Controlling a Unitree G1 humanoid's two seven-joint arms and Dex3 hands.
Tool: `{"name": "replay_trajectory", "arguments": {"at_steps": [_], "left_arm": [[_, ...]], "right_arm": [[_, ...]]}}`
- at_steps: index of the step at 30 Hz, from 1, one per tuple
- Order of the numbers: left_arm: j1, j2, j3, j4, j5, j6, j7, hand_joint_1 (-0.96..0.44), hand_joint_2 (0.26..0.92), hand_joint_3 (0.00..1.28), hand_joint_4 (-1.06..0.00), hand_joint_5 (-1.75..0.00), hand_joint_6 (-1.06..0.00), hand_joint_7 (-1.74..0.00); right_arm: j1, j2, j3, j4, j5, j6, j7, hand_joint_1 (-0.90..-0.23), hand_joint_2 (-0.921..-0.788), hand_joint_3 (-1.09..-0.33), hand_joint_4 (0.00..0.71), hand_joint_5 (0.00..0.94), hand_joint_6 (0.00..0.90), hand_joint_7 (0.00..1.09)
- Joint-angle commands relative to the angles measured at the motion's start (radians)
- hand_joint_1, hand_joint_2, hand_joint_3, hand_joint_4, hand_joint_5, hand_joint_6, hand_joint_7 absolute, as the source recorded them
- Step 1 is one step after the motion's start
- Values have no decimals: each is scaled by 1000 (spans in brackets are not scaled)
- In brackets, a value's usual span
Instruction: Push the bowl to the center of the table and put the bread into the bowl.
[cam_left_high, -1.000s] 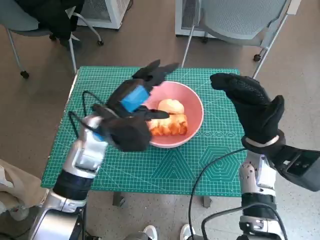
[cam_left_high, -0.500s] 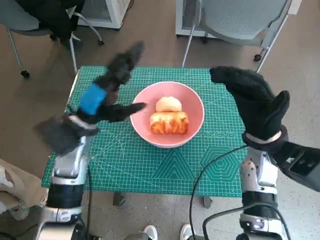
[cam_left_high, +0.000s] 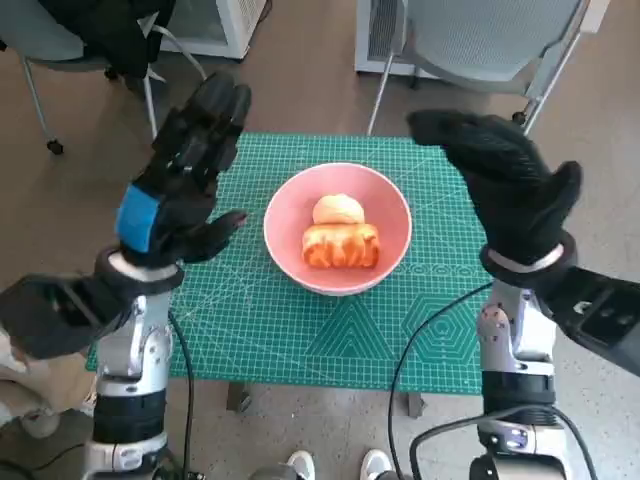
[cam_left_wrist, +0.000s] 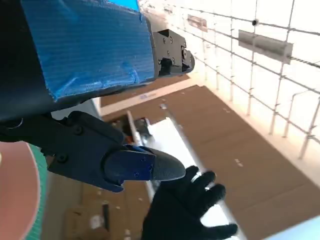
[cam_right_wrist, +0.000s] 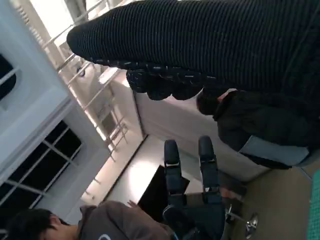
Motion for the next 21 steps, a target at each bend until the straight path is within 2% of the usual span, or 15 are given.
{"name": "replay_trajectory", "arguments": {"at_steps": [1,12,21], "left_arm": [[21,-13,16,-38,-20,9,19,-639,921,356,-40,-1,-3,-476],[29,-48,11,-57,-9,-3,56,-638,921,358,-51,-7,1,-540],[31,-58,-4,-43,9,-12,48,-635,921,349,-61,-11,1,-570]], "right_arm": [[-19,0,4,32,-21,-21,1,-692,-921,-798,70,0,2,278],[-56,-5,5,94,-23,-60,16,-687,-921,-812,71,0,0,280],[-57,-5,9,94,-24,-58,9,-686,-921,-814,77,3,0,281]]}}
